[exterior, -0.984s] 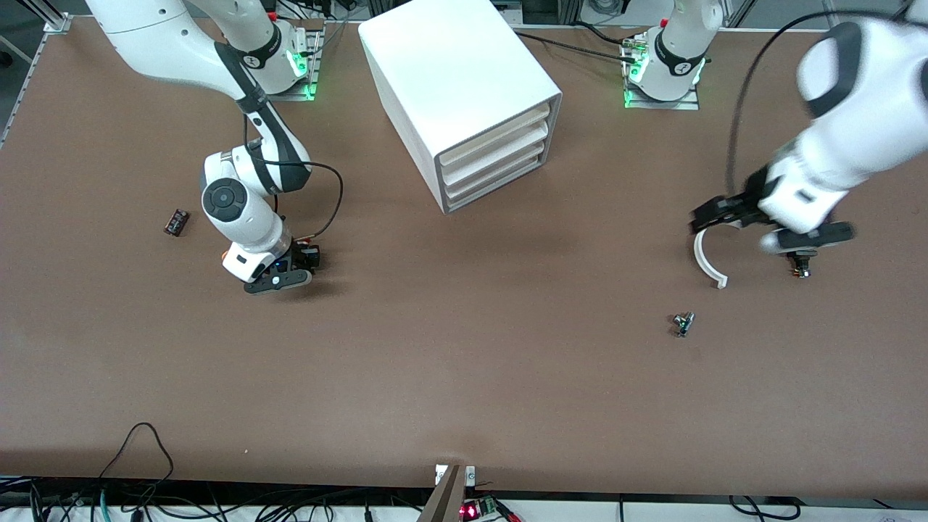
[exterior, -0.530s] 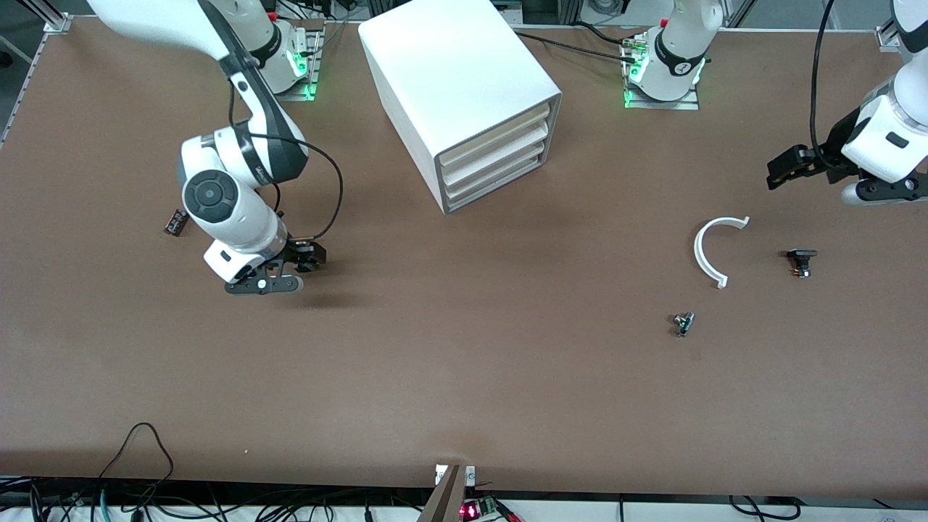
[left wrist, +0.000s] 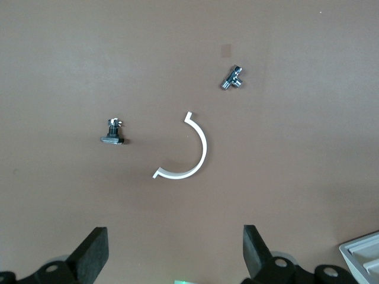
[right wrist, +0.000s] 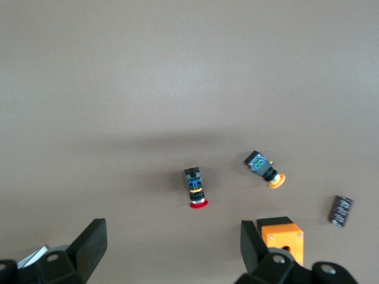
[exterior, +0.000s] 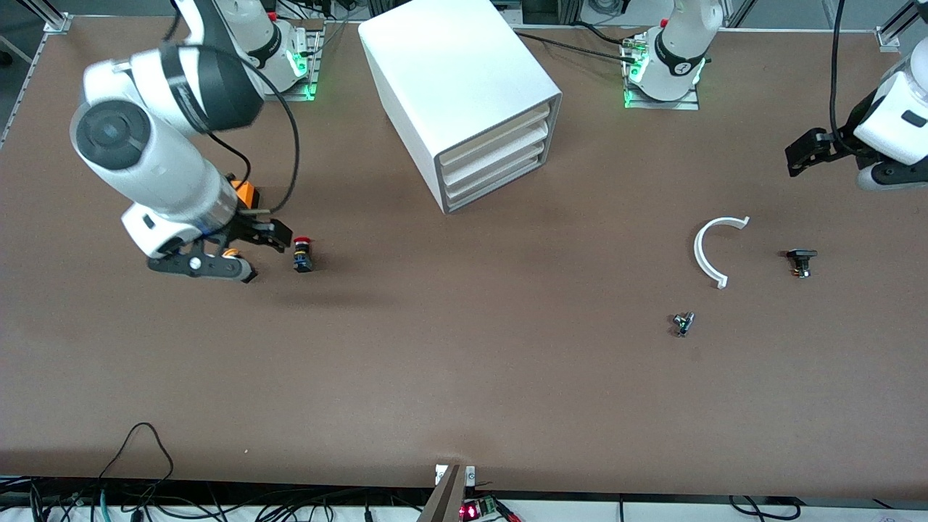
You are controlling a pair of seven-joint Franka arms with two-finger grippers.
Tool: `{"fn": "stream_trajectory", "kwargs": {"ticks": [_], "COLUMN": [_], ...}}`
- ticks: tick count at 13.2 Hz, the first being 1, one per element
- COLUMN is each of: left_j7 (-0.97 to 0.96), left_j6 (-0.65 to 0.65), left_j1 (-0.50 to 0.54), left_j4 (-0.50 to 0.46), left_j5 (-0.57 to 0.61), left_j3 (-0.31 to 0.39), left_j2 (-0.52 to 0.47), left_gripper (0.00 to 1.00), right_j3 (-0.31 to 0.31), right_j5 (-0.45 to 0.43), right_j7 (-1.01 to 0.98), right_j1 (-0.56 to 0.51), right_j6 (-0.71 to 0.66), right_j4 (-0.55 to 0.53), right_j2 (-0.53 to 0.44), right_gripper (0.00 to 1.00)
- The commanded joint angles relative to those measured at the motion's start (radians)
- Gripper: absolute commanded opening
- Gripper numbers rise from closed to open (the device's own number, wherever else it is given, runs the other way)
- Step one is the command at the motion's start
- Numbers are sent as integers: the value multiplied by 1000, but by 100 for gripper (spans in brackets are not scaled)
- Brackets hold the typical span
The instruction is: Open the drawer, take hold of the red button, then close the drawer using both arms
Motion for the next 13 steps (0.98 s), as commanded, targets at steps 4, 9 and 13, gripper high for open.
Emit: {"fn": "stream_trajectory", "kwargs": {"ticks": [4,9,13], "left_j7": [18,18,18], "left_j6": [16,0,0], "left_j1": [7,5,5], "left_j4": [-18,-1,2], "left_j5": [-68,-68,-68], "left_j3": [-2,-2,-2], "left_j2": [-1,4,5], "left_gripper": [100,100,100], "right_j3": [-48,-173,-189], "right_j5": [-1,14,9], "right_j7": [-80,-287,-375], "right_j1": [-134,-154,-149], "right_j6": [-66,-132,-284], "right_j4": [60,63,118], "right_j2": [-84,-107,-116], "right_gripper": [100,100,100]}}
